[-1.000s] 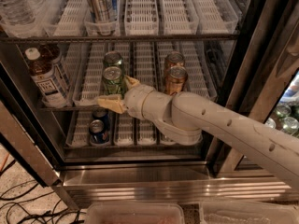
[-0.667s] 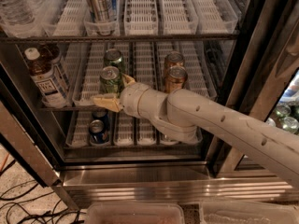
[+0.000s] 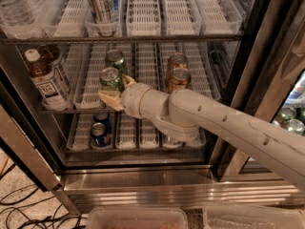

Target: Pick green can from middle shelf of fridge

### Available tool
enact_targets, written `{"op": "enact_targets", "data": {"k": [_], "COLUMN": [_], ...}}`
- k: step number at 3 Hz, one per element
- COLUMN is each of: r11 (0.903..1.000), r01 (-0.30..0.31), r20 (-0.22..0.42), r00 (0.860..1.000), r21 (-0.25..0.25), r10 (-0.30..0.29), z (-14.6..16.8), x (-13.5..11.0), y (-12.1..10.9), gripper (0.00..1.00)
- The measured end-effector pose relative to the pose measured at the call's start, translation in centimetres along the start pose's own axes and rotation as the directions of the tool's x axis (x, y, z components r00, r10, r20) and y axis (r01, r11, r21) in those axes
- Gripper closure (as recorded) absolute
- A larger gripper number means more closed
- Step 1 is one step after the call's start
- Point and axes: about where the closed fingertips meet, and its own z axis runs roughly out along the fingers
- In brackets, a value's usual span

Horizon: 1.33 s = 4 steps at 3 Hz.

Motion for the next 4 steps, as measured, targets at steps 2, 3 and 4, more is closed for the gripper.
{"op": "enact_targets", "data": {"k": [2,3,4], "r11": [0.9999,0.9998,0.9995], "r01": [-0.015,-0.016,-0.024], "r20": [0.007,0.010,0.013], "r00": [1.000,1.000,1.000], "r21": [-0.008,-0.010,-0.021], "r10": [0.015,0.016,0.025], "z": [-1.3,-1.5,-1.5], "x": [-0.5,-0.8,-1.2], "y": [0.4,0.4,0.8], "gripper": [1.00,1.00,1.00]}}
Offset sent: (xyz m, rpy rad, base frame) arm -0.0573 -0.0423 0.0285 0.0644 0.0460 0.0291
